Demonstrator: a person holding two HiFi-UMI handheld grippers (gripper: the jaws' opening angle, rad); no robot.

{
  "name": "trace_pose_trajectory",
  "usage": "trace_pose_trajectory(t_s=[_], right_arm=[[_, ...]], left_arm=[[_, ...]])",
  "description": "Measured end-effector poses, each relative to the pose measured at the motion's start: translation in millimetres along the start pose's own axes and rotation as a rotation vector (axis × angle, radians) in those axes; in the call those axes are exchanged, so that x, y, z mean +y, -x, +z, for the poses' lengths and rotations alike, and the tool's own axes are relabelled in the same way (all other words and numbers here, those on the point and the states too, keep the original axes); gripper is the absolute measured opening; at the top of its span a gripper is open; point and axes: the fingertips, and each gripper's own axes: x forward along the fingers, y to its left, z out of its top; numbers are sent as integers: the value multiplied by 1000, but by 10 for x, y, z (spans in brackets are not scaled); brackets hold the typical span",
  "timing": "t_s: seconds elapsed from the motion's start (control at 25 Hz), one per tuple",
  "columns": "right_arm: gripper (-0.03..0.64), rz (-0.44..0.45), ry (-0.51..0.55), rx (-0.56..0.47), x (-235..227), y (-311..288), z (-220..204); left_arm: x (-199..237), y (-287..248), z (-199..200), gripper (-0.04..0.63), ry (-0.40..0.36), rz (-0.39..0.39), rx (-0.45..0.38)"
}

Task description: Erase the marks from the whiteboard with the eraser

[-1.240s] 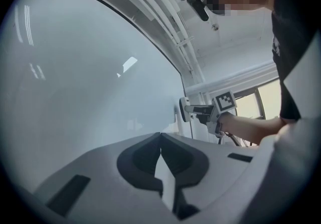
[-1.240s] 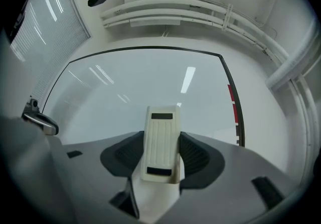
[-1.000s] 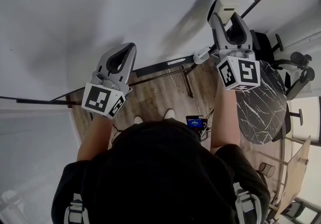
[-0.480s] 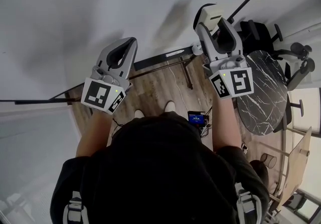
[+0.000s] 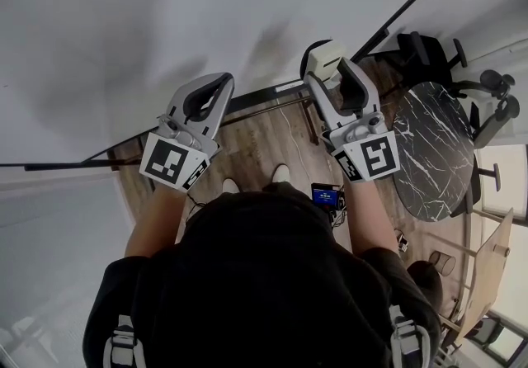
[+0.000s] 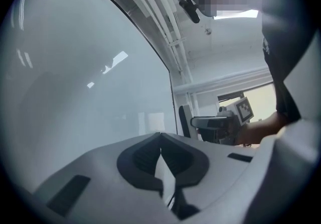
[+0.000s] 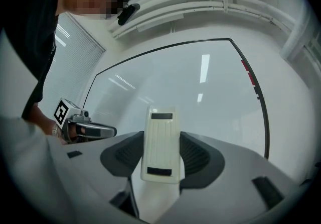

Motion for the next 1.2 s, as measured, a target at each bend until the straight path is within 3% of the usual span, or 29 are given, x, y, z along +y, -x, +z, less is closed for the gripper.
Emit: trace_pose_trajectory(t_s=[0.44, 1.2], right_arm=[[222, 103, -46, 28, 576, 147, -316], [222, 102, -121, 30, 626, 211, -539]], left_arm=[[-166, 202, -165, 5, 15, -38, 1], [-392, 172, -519, 5, 55, -54, 48]])
